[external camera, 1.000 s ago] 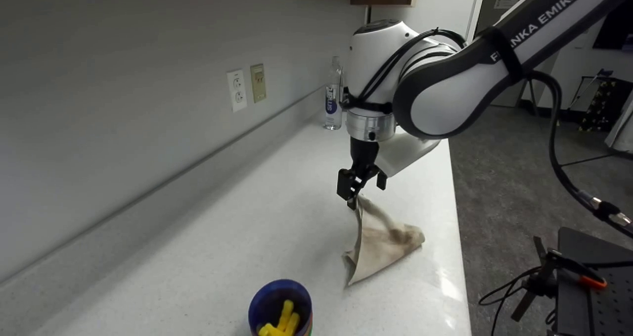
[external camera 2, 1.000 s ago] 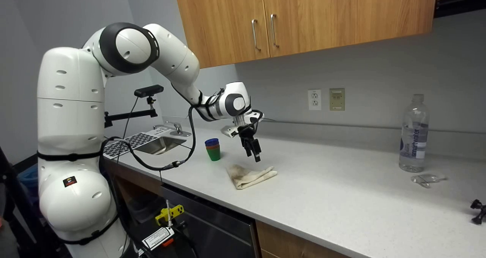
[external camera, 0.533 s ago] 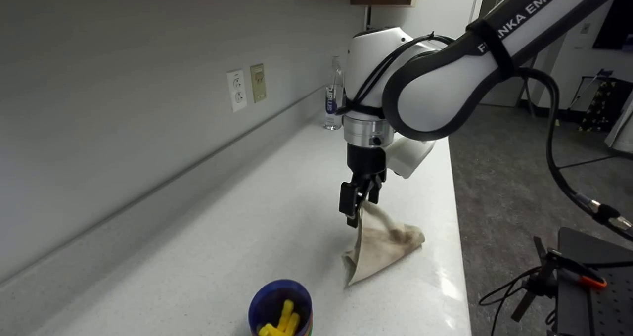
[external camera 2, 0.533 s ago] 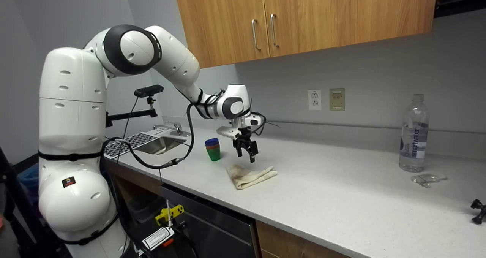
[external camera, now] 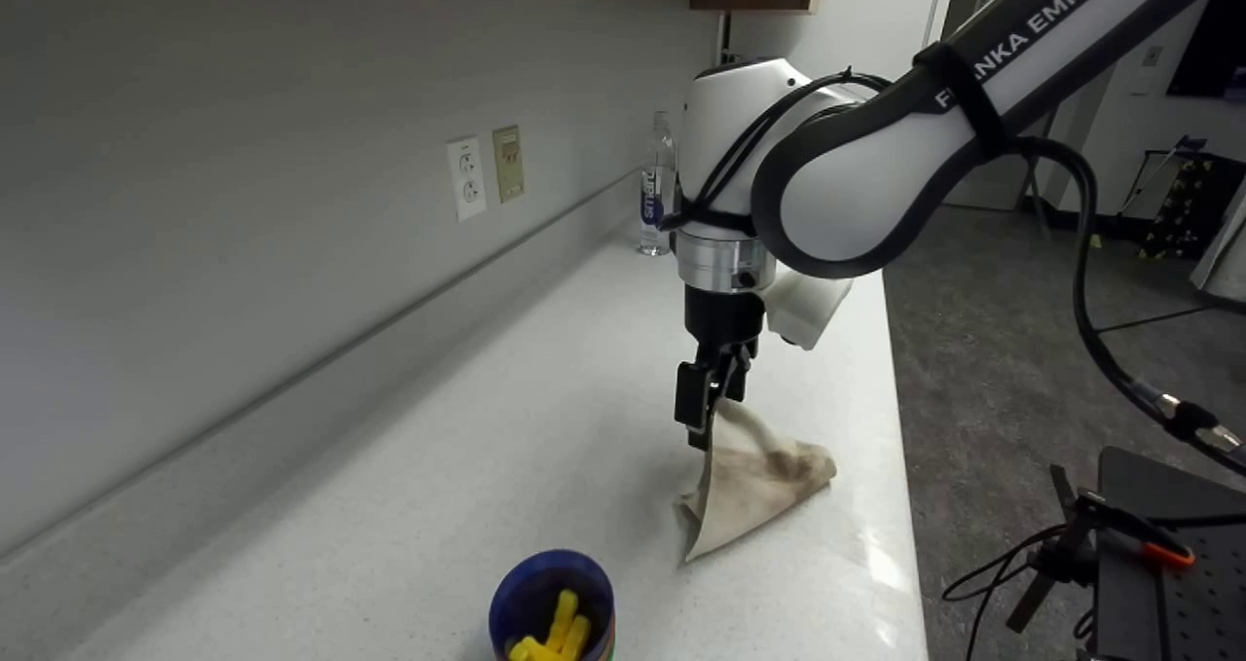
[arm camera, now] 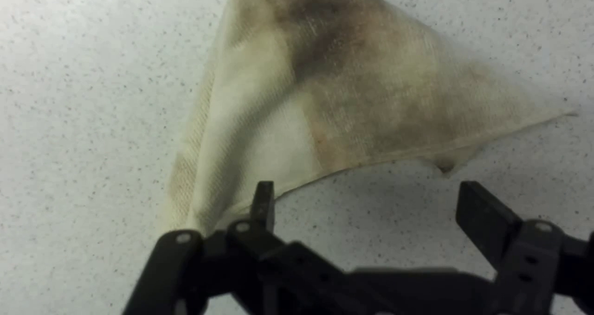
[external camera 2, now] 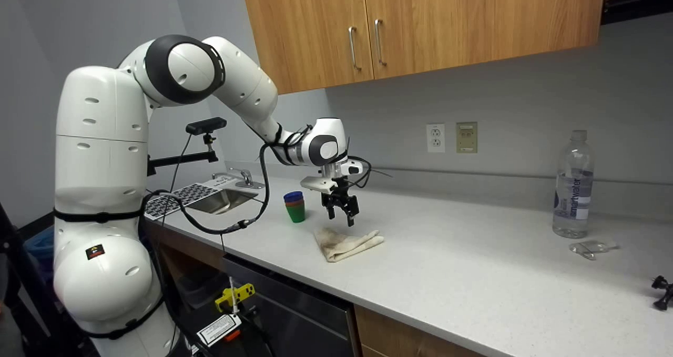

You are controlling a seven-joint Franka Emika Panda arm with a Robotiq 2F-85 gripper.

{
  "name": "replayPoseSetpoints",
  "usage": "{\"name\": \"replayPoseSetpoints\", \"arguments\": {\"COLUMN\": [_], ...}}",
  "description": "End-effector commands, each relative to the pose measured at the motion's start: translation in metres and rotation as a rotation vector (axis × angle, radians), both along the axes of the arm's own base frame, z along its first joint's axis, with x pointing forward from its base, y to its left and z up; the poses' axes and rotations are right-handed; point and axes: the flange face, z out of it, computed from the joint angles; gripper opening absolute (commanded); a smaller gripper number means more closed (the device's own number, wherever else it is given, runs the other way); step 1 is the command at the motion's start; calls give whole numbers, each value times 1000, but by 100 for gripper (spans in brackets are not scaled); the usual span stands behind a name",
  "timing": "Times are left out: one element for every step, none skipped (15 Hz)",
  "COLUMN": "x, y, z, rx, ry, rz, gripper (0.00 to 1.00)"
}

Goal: Fold the towel diagonally

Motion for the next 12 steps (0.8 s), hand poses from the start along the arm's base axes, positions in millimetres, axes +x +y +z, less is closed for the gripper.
{"name": "replayPoseSetpoints", "arguments": {"x": [0,0,0,0,-2,-6,-10,-15,-19,-26,-32,-38], "y": [0,0,0,0,-1,-3,-5,-7,-9,-10,-9,-10], "z": [1,1,1,1,6,11,17,22,27,33,38,43], "rx": [0,0,0,0,-13,-28,-36,-48,-57,-70,-78,-88], "ry": [1,1,1,1,-2,-3,-15,-29,-38,-47,-54,-69], "rz": [0,1,1,1,4,7,15,19,27,34,40,43], "gripper": [100,100,100,100,100,100,100,100,100,100,100,100]}}
